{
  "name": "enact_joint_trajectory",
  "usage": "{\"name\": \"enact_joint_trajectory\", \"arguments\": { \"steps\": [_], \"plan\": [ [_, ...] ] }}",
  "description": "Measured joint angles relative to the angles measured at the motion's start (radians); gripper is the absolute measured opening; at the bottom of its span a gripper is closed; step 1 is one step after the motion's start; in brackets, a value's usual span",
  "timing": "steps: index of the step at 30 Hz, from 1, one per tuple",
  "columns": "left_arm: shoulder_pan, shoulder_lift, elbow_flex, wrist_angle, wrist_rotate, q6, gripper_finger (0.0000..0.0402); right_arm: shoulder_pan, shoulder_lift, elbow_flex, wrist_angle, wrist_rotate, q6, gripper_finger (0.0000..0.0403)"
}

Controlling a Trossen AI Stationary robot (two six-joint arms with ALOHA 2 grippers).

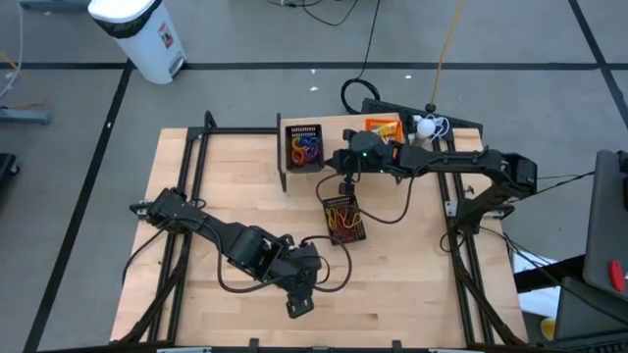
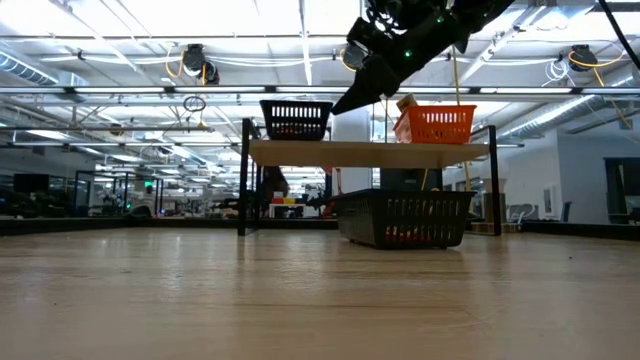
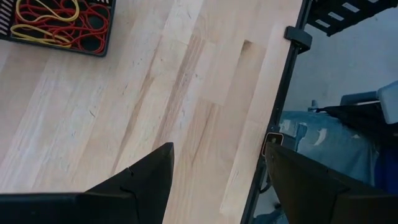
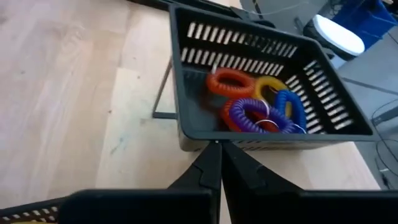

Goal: Pick & Place Office Desk Supplies
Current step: Adjust the black bin on the shelf, then put the black bin with rubber band on the shelf

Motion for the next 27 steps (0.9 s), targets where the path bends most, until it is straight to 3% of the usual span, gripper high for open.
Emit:
{"name": "enact_joint_trajectory", "arguments": {
  "steps": [15, 20, 27],
  "plan": [
    [0.0, 0.0, 0.0, 0.0, 0.0, -0.001, 0.0255, -0.002, 0.0, 0.0, 0.003, -0.047, 0.003, 0.0],
    [-0.003, 0.0, 0.0, 0.0, 0.0, -0.001, 0.0255, -0.001, -0.015, -0.001, -0.058, 0.016, 0.009, 0.0],
    [-0.006, 0.0, 0.0, -0.003, 0.0, 0.011, 0.0255, 0.04, -0.132, -0.002, -0.263, 0.12, 0.024, 0.0]
  ]
}}
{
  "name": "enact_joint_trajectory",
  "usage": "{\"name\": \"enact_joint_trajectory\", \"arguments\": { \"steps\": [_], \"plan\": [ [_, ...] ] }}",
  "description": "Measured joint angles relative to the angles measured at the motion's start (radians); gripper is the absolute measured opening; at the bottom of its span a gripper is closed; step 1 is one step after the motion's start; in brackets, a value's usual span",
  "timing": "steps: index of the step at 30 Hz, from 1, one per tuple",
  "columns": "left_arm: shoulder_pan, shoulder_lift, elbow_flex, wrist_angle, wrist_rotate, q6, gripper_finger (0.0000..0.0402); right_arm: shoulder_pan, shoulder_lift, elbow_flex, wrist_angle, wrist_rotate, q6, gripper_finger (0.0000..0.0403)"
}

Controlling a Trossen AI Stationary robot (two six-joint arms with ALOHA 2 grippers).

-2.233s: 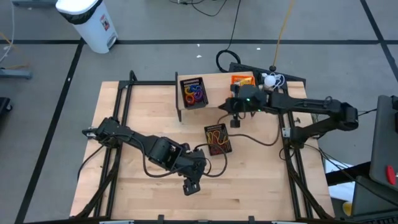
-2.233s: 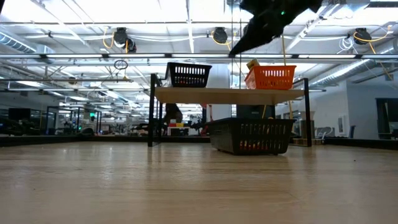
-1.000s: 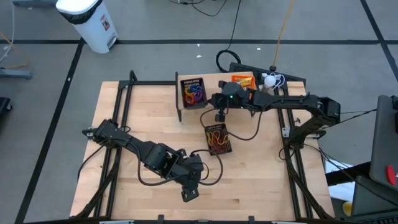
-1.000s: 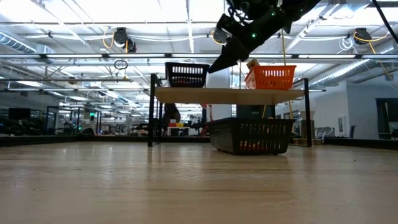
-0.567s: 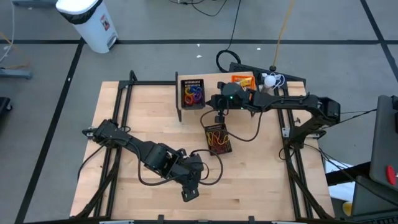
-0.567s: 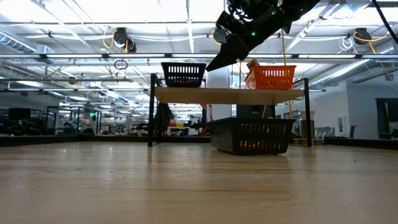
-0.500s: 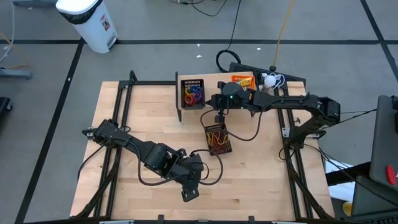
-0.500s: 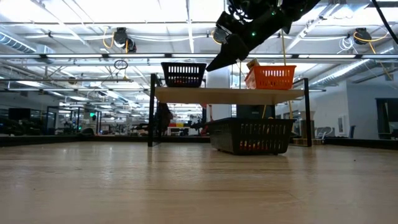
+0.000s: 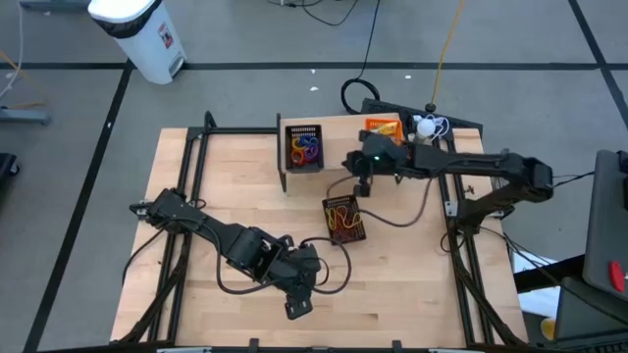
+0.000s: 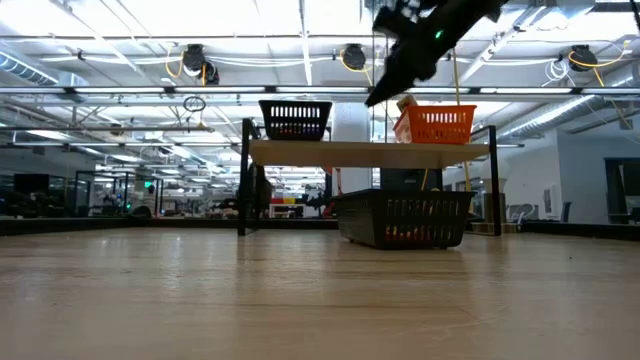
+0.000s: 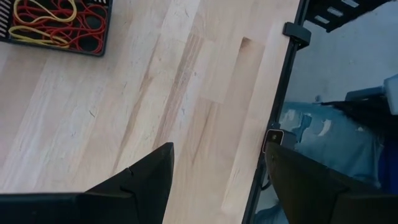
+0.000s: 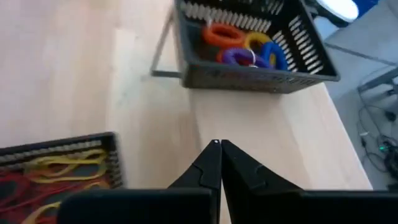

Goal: Pick & Place Office Desk Supplies
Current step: Put the black bin with rubber band on the shelf

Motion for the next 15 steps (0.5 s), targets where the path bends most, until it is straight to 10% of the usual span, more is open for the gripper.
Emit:
{"name": "enact_joint_trajectory", "arguments": {
  "steps": [15],
  "plan": [
    [-0.005, 0.0, 0.0, 0.0, 0.001, 0.048, 0.0255, 0.382, -0.185, 0.002, -0.39, -0.086, 0.311, 0.0]
  ]
}}
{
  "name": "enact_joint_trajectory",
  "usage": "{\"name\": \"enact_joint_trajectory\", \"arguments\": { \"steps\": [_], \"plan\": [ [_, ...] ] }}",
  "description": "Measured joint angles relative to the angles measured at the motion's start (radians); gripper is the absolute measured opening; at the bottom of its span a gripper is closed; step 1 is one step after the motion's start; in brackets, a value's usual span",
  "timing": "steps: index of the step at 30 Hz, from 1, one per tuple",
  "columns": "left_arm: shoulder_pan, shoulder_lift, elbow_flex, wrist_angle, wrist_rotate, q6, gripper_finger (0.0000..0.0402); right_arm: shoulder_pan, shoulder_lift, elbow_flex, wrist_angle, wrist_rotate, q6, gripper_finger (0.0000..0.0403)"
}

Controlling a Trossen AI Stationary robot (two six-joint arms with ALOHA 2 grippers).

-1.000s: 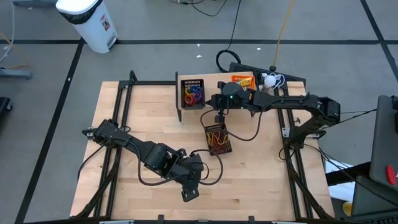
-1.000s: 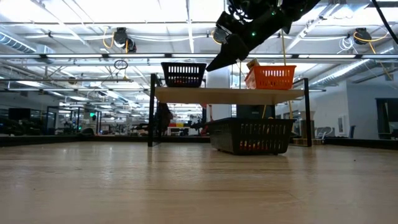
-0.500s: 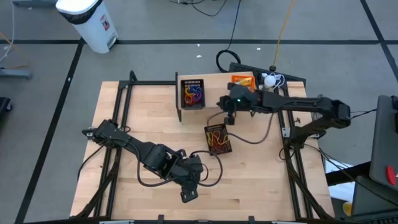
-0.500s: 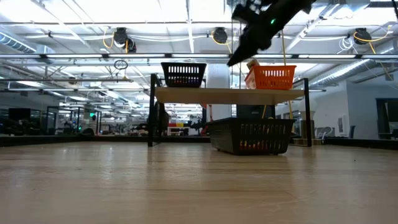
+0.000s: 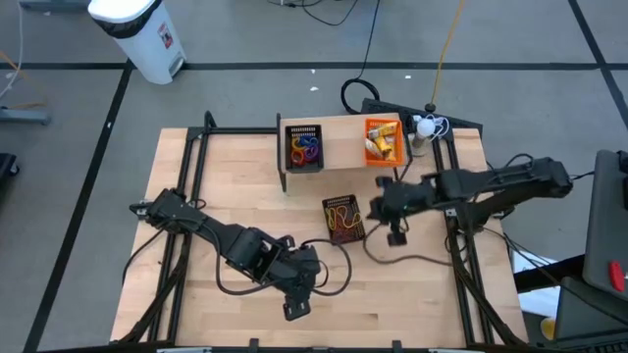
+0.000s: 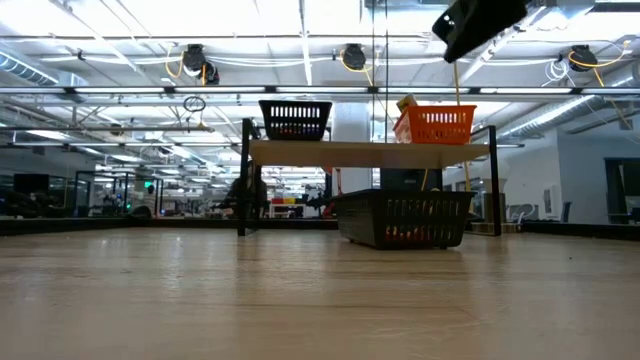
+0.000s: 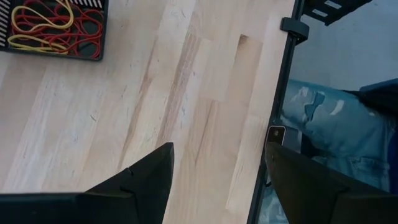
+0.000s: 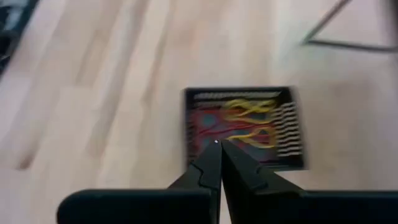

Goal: Pick & Place Office Desk Supplies
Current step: Put the black bin with rubber band on the shelf

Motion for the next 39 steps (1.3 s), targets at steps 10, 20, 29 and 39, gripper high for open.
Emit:
{"name": "enact_joint_trajectory", "arguments": {
  "steps": [10, 20, 29, 39],
  "plan": [
    [-0.014, 0.0, 0.0, -0.001, 0.001, 0.013, 0.0255, 0.085, 0.143, 0.0, -0.021, -0.055, 0.077, 0.0074],
    [-0.028, 0.0, 0.0, 0.0, 0.001, -0.007, 0.0255, 0.084, 0.25, 0.0, 0.024, -0.08, 0.067, 0.021],
    [-0.03, 0.0, 0.0, 0.0, 0.002, -0.007, 0.0255, 0.082, 0.345, 0.0, 0.131, -0.105, 0.013, 0.0237],
    [-0.037, 0.0, 0.0, 0.0, 0.004, -0.014, 0.0255, 0.045, 0.432, -0.005, 0.15, -0.104, 0.002, 0.0212]
  ]
}}
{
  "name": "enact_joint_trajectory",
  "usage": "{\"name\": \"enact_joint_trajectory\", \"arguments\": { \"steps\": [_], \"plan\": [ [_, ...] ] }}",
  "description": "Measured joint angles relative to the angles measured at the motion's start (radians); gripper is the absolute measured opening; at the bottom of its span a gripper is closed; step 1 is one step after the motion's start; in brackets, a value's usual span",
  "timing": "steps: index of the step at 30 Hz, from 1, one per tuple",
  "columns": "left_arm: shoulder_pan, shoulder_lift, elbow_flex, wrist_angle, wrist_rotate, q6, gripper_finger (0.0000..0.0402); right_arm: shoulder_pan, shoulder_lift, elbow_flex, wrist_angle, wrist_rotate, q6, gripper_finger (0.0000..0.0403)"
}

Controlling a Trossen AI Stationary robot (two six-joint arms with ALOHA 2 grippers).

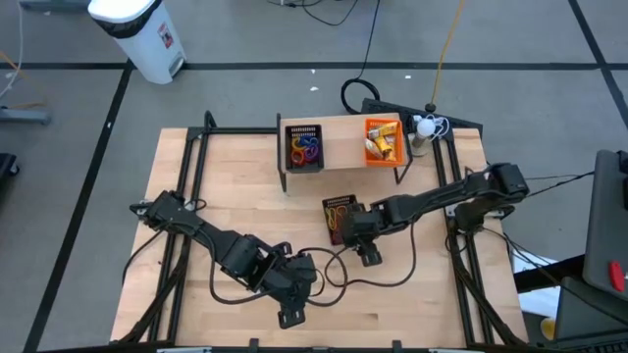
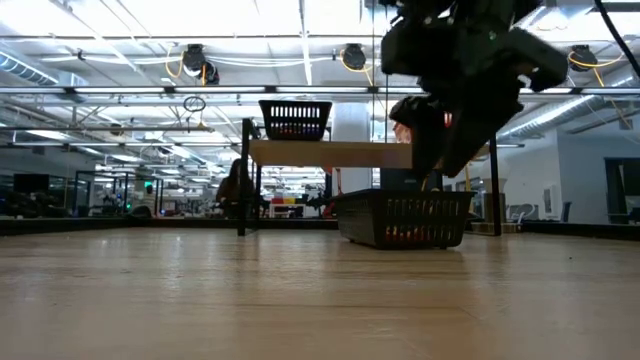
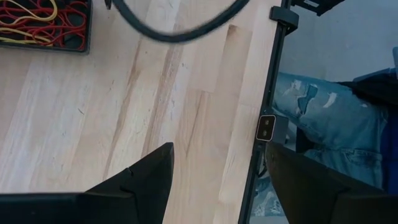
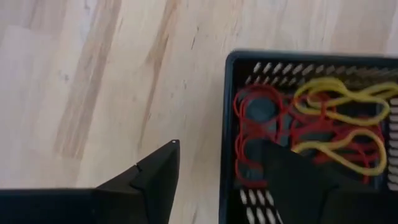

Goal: Pick & Place Office Desk Supplies
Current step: Put the black bin with rubber band on the shelf

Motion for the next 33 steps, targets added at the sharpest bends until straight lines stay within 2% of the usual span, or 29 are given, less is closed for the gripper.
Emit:
{"name": "enact_joint_trajectory", "arguments": {
  "steps": [11, 22, 26, 30, 33],
  "plan": [
    [-0.017, 0.0, 0.0, 0.004, -0.003, 0.011, 0.0255, -0.018, 0.083, -0.062, 0.103, -0.002, -0.007, 0.0215],
    [-0.017, 0.0, 0.0, 0.009, -0.011, 0.029, 0.0255, -0.042, 0.1, -0.123, 0.22, 0.001, 0.011, 0.0204],
    [-0.017, 0.0, 0.0, 0.007, -0.012, 0.032, 0.0255, -0.046, 0.101, -0.128, 0.196, 0.007, 0.023, 0.015],
    [-0.017, 0.0, 0.0, 0.006, -0.012, 0.032, 0.0255, -0.045, 0.093, -0.128, 0.181, -0.014, 0.02, 0.0036],
    [-0.017, 0.0, 0.0, 0.005, -0.012, 0.033, 0.0255, -0.044, 0.087, -0.126, 0.174, -0.02, 0.012, 0.0011]
  ]
}}
